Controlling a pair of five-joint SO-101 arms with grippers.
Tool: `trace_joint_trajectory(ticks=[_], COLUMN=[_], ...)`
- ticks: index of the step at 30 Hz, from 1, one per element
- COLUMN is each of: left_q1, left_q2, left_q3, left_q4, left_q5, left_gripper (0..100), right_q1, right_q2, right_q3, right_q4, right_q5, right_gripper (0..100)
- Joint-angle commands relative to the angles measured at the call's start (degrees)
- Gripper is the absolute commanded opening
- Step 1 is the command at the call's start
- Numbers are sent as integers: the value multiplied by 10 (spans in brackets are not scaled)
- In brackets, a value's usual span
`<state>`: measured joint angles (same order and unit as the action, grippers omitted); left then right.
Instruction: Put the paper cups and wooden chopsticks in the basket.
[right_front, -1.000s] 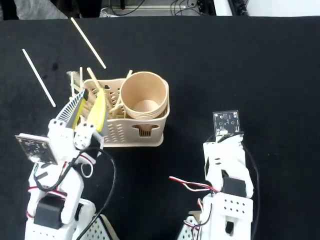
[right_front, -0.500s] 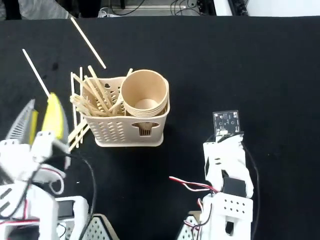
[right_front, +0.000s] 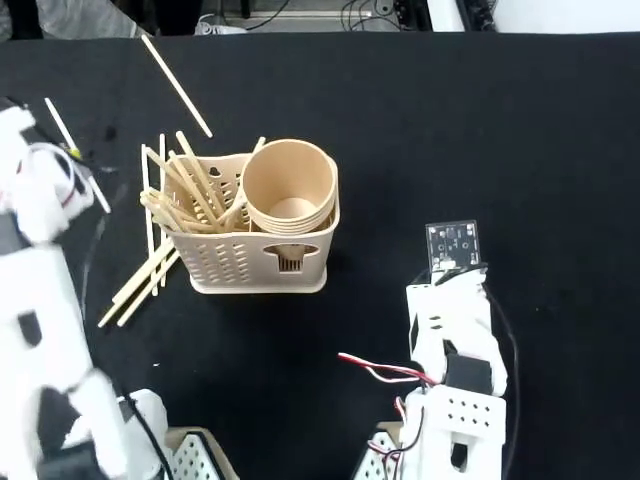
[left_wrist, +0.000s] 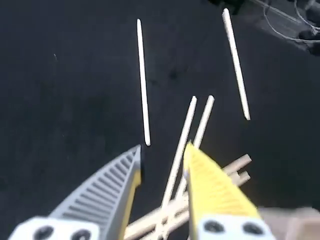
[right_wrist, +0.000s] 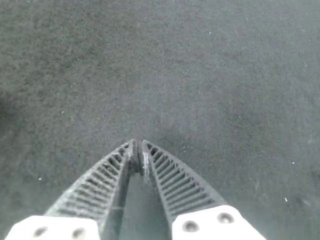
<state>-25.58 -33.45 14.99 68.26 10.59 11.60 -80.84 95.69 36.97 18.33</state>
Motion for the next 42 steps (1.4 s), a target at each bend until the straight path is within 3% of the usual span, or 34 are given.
trace_joint_trajectory(ticks=[1,11,21,33,40,42], left_q1=[-10,-6,-51,-50,-50,-50], left_q2=[154,449,683,954,1034,1050], left_q3=[-101,-256,-484,-788,-990,-1036], left_q4=[3,4,75,170,281,310], left_q5=[4,-47,-55,-54,-54,-54], left_gripper=[180,199,198,194,28,38], right_q1=[4,4,4,4,4,4], right_q2=[-8,-8,-8,-8,-8,-8], right_q3=[-3,-3,-3,-3,-3,-3], right_q4=[-11,-11,-11,-11,-11,-11], right_q5=[-2,-2,-2,-2,-2,-2], right_gripper=[12,12,12,12,12,12])
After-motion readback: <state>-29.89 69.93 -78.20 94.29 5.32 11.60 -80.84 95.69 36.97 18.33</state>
